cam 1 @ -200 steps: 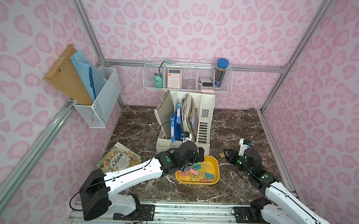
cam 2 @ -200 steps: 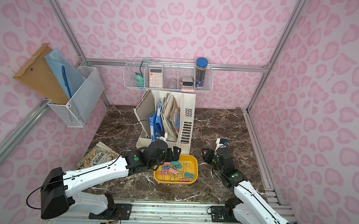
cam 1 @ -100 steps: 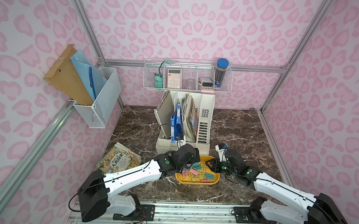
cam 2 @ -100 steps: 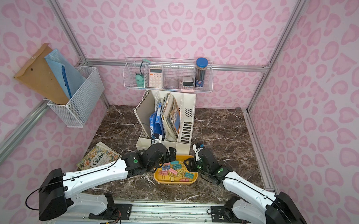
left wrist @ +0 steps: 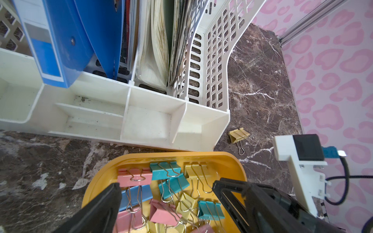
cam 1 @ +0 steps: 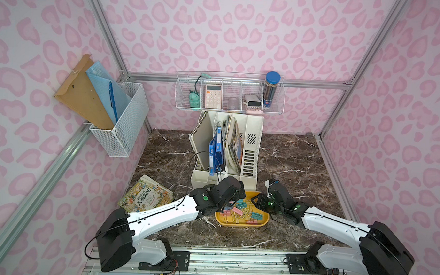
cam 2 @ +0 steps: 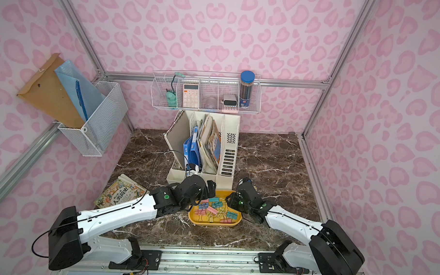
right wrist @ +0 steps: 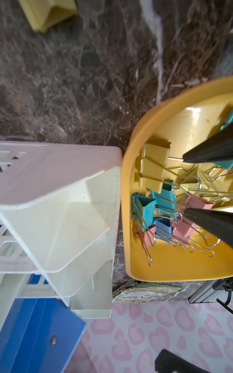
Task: Take out the binder clips from the storage box
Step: Pick up the binder clip from the storage box.
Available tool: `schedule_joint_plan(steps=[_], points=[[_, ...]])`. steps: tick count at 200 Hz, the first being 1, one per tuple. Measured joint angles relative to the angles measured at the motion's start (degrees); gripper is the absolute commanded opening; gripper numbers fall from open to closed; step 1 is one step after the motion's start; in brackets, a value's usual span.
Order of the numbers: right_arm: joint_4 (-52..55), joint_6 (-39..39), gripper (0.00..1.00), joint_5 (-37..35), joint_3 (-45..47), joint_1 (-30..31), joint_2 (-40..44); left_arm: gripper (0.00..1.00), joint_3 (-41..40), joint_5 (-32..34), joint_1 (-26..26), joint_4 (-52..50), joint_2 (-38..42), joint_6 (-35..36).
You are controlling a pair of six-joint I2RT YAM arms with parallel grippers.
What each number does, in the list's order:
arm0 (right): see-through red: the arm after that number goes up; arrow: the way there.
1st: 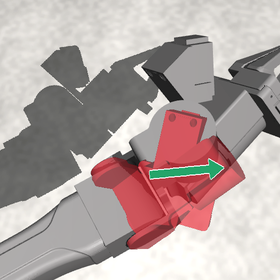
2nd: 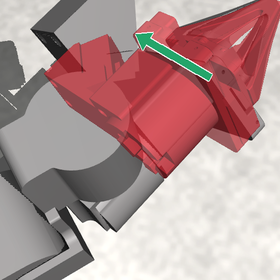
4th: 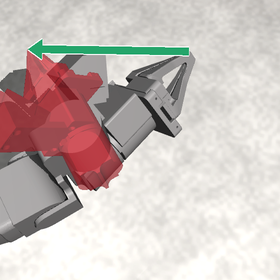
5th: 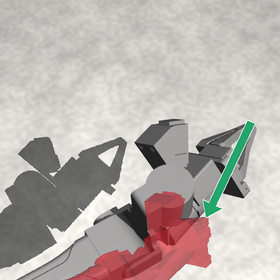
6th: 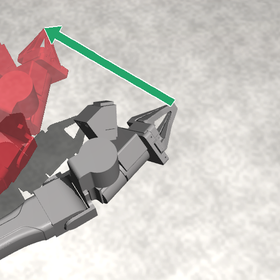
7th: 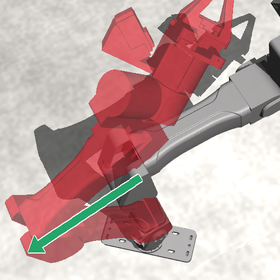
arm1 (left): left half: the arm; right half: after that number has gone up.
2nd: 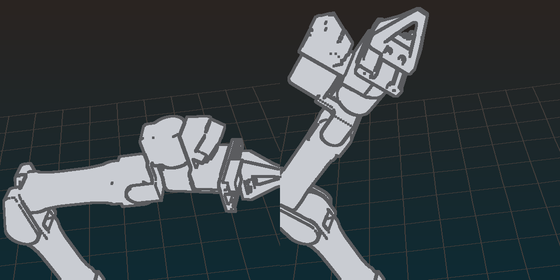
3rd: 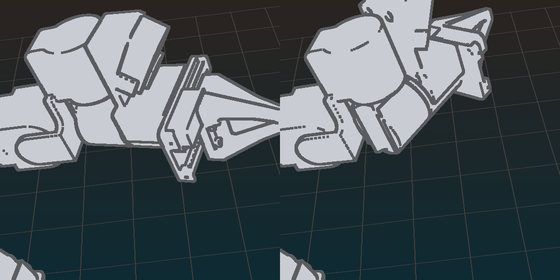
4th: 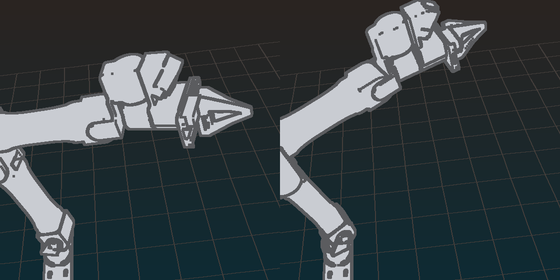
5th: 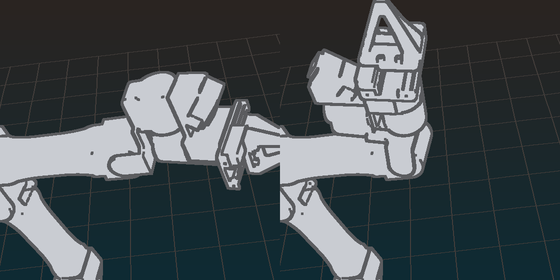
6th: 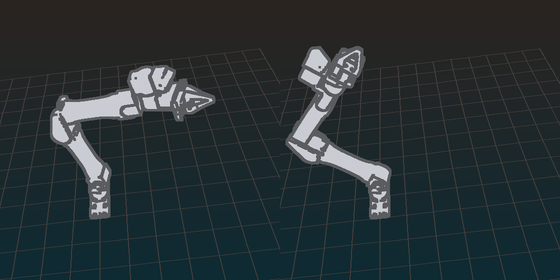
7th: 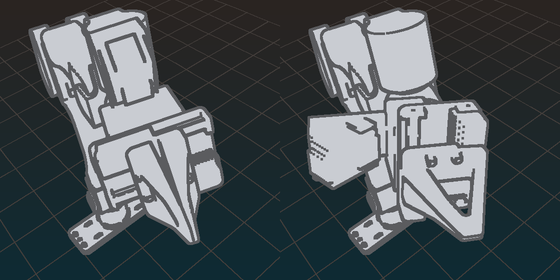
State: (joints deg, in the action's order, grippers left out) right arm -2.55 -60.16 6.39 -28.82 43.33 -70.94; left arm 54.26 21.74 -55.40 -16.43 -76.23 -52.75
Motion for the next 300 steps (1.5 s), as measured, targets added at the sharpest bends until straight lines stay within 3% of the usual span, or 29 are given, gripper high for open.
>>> schedule_joint_plan(steps=[67, 155, 255, 276, 300], points=[[-1.66, -1.16, 0.31, 2.93, -0.11, 0.46, -3.26, 0.99, 0.44, -0.09, 0.0, -0.48, -0.74, 0.0], [-1.77, -1.42, 0.03, 4.33, -0.42, 0.68, -4.13, 0.99, 0.79, -1.42, 0.0, -0.57, -1.9, 0.0], [2.82, -1.81, 0.0, -4.22, 0.72, -0.55, 16.15, 0.99, 2.38, -5.31, 0.0, 1.6, -3.06, 1.6], [4.59, -0.55, 0.0, -6.38, 1.36, -4.94, 22.25, 0.99, 4.46, -7.67, 0.0, 2.23, -5.25, 2.73], [5.81, 1.6, 0.0, -3.89, 3.54, -16.74, 26.93, 0.99, 8.04, -10.91, -0.11, 2.54, -8.79, 4.42]])
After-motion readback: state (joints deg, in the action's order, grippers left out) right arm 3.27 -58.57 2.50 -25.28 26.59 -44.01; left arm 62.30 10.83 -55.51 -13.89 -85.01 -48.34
